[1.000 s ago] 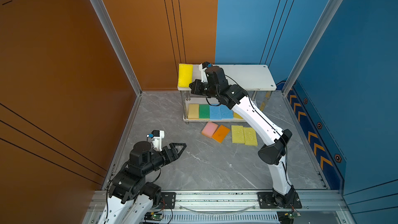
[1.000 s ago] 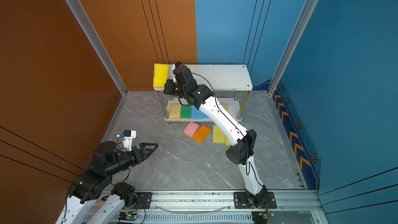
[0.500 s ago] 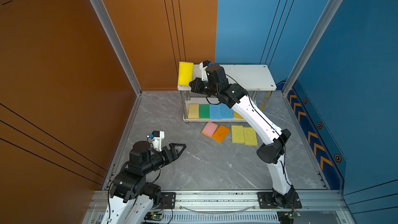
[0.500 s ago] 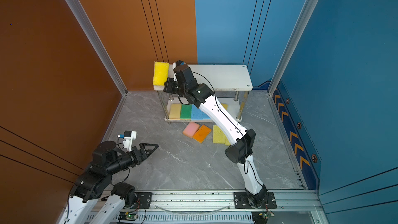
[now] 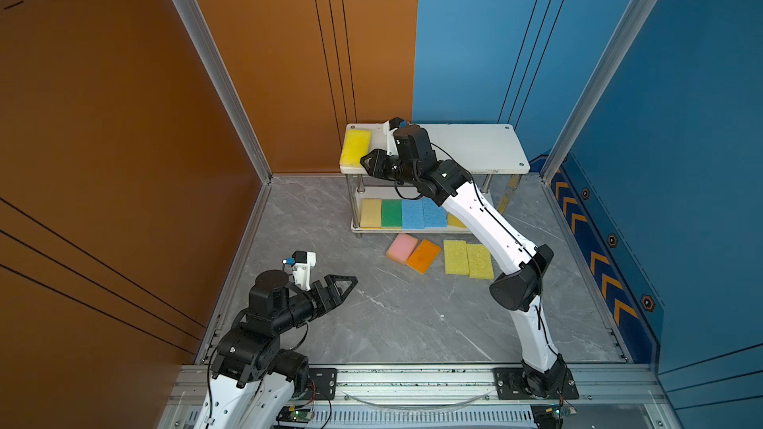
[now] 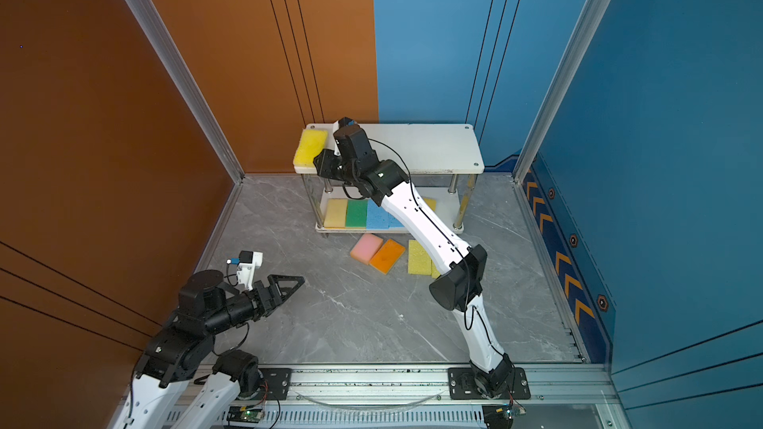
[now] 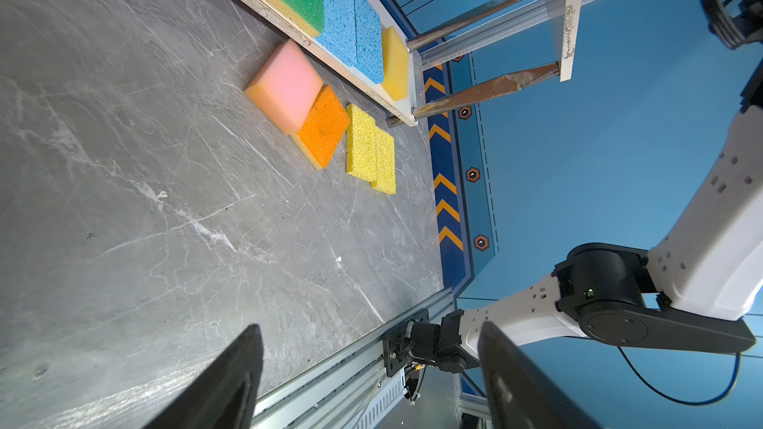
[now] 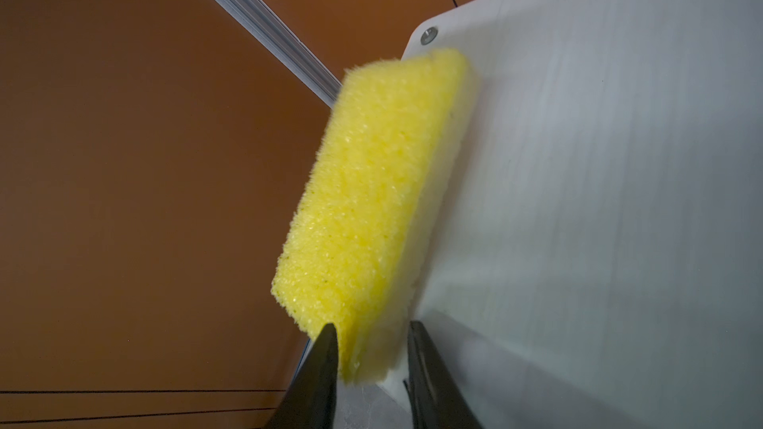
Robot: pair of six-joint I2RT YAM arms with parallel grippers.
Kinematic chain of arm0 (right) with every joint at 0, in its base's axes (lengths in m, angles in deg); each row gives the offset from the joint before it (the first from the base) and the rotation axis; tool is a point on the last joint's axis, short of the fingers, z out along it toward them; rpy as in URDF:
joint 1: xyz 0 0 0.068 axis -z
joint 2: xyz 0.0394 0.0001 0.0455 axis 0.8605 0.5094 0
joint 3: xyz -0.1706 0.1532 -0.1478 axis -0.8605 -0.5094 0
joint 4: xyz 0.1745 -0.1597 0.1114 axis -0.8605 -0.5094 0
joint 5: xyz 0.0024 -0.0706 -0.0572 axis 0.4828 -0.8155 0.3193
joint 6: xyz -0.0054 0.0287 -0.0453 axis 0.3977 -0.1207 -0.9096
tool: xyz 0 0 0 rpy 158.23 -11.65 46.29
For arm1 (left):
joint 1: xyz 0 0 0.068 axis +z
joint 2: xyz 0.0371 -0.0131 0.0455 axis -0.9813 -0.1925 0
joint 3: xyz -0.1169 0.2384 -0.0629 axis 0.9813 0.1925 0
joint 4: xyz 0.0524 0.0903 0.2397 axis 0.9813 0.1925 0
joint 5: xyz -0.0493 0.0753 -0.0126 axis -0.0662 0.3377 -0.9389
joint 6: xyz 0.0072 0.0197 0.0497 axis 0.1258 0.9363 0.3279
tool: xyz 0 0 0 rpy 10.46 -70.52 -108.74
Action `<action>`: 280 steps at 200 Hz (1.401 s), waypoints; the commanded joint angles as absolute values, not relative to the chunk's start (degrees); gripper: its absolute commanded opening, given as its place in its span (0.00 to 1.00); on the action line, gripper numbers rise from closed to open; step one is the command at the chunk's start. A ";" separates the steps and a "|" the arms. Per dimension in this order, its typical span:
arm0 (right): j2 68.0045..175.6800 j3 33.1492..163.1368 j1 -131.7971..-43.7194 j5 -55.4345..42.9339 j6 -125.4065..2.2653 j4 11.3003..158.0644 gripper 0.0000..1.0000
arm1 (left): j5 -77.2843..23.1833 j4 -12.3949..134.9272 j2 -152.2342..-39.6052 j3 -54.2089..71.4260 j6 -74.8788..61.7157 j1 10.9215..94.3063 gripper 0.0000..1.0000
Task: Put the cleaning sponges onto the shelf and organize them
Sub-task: 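Carry the sponge to the shelf top with the right gripper while the left withdraws, then lower the yellow sponge onto the shelf top corner and open the right gripper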
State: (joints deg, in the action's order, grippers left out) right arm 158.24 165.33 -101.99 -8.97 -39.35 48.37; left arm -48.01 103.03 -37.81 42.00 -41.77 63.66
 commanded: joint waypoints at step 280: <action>156.86 167.57 -105.96 0.68 -40.93 48.28 0.64 | -49.41 103.81 -37.15 42.50 -39.69 64.58 0.82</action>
